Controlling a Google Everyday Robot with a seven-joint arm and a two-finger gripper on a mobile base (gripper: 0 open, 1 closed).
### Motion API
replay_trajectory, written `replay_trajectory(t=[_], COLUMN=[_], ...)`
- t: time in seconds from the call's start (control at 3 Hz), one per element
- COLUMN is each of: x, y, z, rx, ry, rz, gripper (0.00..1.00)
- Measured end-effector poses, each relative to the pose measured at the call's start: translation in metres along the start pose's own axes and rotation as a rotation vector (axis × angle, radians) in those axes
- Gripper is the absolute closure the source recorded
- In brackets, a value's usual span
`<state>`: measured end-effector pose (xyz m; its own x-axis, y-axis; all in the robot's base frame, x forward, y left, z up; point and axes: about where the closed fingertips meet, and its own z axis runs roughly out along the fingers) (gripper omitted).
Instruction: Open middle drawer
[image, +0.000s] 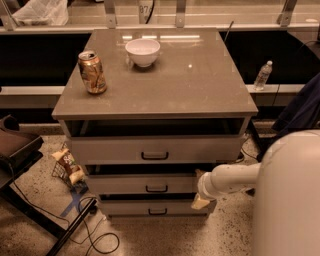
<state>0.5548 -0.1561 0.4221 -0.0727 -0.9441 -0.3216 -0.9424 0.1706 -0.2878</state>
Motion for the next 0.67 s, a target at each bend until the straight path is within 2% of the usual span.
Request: replay_trajectory(t=[0.33, 0.67], x=[0.0016, 0.0096], y=[0.0032, 0.0109], z=[0.0117, 0.0080], rx=[-0.016, -0.022], ry=[0.015, 0.035], rz=[-0.001, 0.018], gripper=[0.49, 0.80])
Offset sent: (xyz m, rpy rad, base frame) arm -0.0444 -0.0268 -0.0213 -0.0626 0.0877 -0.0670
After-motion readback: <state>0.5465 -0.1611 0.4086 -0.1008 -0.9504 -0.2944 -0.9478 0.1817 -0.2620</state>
